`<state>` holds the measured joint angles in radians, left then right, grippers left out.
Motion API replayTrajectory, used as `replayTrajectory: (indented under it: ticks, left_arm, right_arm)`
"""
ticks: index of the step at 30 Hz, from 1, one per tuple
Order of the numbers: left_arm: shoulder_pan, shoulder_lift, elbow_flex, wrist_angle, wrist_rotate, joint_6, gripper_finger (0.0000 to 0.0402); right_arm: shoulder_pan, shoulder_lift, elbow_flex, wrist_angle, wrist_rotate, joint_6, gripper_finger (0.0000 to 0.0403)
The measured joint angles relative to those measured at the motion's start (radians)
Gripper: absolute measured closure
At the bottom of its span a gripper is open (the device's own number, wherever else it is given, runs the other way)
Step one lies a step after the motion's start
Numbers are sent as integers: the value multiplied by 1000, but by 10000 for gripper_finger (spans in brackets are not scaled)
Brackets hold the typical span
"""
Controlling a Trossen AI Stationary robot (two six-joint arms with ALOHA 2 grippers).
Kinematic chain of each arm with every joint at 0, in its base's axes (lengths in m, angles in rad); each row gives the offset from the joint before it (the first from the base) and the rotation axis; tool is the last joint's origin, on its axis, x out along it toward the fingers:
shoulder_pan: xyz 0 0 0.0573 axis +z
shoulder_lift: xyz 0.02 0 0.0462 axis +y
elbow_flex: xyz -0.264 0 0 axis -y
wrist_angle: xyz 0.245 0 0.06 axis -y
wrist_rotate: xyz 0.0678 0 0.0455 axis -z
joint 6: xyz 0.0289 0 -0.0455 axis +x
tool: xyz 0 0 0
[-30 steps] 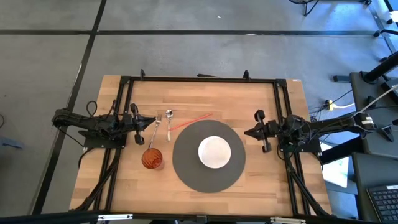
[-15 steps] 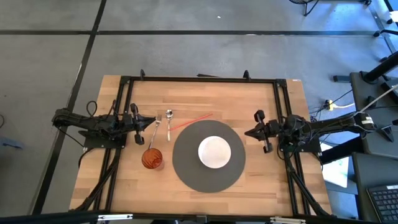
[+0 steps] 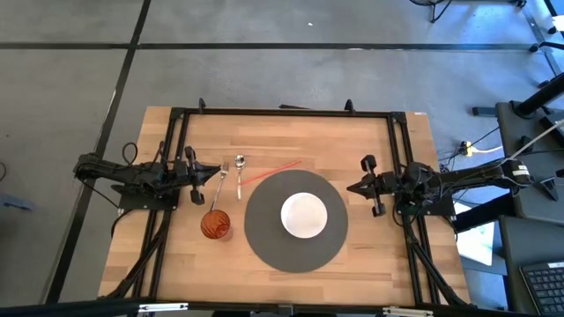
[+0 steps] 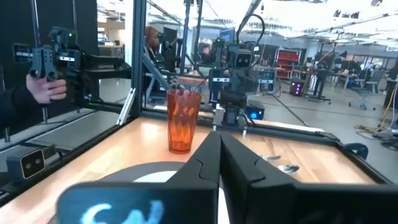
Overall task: Pick & Place Utensil
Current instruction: Put the orange cup on the gray mat to the top right of the white bowl
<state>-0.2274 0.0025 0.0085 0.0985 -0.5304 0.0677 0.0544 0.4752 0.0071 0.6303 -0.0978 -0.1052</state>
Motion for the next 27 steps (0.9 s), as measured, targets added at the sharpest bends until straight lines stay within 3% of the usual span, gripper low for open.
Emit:
replayTrajectory:
  ticks: [12,23,27]
  left_arm:
    - [0,0,0,63,86,-219,398]
    - [0,0,8,56,87,-189,398]
    - [-1,10,89,36,198,-135,398]
  right_arm:
    - [0,1,0,22,0,85,398]
    - [0,0,0,12,0,126,398]
    - [0,0,0,-2,0,132,398]
